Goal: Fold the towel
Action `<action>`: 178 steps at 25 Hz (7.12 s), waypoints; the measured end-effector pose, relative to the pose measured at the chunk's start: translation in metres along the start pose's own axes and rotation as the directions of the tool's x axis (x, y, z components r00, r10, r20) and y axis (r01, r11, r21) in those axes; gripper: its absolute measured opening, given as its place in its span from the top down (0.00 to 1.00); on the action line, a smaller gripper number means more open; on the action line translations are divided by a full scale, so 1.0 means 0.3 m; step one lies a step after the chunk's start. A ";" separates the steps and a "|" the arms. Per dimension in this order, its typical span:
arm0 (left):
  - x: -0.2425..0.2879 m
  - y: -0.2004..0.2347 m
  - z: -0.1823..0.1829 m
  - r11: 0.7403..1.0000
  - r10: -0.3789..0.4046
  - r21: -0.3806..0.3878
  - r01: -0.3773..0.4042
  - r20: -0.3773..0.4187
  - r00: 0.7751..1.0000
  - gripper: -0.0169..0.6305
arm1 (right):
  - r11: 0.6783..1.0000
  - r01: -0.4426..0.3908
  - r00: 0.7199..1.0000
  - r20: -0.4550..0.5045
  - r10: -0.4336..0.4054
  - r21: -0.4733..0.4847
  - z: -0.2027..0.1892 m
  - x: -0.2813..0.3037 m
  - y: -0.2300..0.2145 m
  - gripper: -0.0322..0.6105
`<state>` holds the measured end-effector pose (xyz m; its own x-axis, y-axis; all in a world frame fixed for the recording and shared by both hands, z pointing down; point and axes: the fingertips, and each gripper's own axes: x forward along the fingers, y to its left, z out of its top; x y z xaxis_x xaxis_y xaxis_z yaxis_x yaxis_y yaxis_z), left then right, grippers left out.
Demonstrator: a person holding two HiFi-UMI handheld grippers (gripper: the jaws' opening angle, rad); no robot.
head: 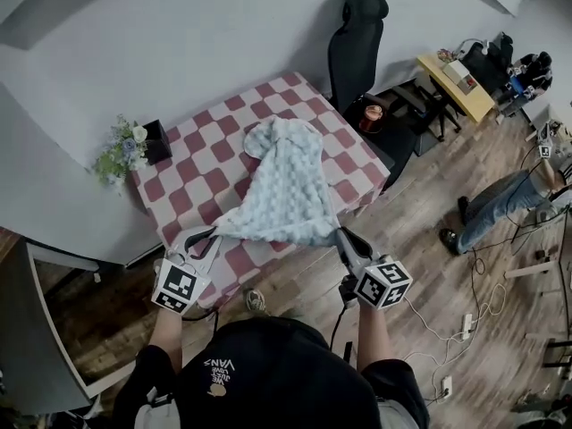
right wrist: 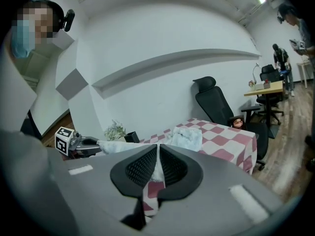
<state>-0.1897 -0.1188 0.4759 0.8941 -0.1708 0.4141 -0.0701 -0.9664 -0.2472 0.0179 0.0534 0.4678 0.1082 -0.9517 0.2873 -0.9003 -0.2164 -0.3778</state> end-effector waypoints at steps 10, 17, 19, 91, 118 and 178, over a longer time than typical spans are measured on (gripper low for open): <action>-0.168 -0.198 0.052 0.989 -0.007 0.145 0.019 -0.080 0.997 0.92 | 0.999 -0.024 1.000 -0.004 0.024 0.024 -0.094 -0.221 0.048 0.91; -0.328 -0.334 0.054 0.989 0.040 0.148 -0.025 -0.098 0.994 0.92 | 0.997 -0.077 0.997 -0.025 0.078 0.024 -0.183 -0.354 0.119 0.92; -0.374 -0.371 0.047 0.989 0.045 0.142 -0.030 -0.107 0.993 0.92 | 0.996 -0.091 0.996 -0.021 0.092 0.023 -0.195 -0.388 0.142 0.92; 0.896 0.414 -0.226 0.985 0.077 -0.120 -0.124 -0.338 0.938 0.89 | 0.979 0.187 0.962 -0.189 -0.199 -0.082 0.027 0.736 -0.673 0.91; 0.380 -0.289 -0.248 0.855 0.092 -0.488 -0.175 -0.189 0.978 0.64 | 0.948 -0.232 0.872 -0.386 0.302 0.216 -0.575 0.175 -0.534 0.53; 0.173 0.112 0.092 0.709 0.096 -0.705 0.035 0.145 0.985 0.92 | 0.731 -0.676 0.732 -0.035 0.681 0.095 0.260 0.191 -0.295 0.91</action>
<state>-0.1333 -0.1547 0.4649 0.9380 -0.2333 0.2565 -0.3303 -0.8261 0.4565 0.1366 0.0012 0.4491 -0.5486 -0.8359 -0.0163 -0.6912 0.4644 -0.5537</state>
